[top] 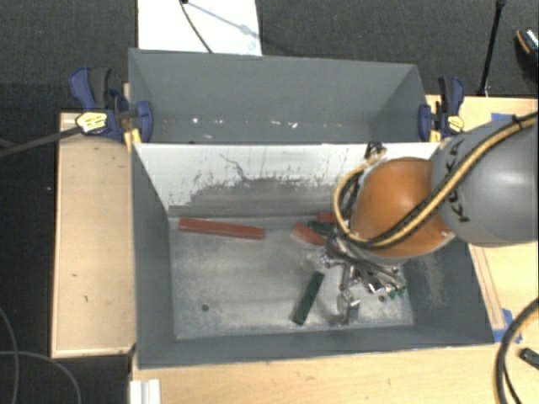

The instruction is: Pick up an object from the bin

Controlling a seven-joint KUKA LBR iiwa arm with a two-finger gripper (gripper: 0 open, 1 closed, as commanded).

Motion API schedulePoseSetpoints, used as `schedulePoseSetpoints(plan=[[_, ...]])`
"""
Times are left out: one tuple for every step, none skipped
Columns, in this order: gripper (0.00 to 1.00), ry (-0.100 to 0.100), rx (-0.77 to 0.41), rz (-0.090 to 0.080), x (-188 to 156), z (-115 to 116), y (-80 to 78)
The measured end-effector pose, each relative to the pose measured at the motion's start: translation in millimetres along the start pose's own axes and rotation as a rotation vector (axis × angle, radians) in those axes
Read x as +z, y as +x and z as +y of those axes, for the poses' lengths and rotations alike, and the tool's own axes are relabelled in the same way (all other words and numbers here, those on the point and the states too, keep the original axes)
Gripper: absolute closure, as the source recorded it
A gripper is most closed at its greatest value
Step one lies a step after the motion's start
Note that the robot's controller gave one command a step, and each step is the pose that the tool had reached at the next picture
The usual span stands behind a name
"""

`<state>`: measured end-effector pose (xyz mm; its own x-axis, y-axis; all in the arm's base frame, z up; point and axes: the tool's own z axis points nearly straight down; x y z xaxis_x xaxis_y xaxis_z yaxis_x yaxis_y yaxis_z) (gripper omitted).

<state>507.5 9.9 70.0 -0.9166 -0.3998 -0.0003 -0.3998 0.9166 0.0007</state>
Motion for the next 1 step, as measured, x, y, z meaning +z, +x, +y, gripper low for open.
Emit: schedulePoseSetpoints(plan=[[1.0, 0.0, 0.006, 0.0, -0.3, -0.2, -0.3]])
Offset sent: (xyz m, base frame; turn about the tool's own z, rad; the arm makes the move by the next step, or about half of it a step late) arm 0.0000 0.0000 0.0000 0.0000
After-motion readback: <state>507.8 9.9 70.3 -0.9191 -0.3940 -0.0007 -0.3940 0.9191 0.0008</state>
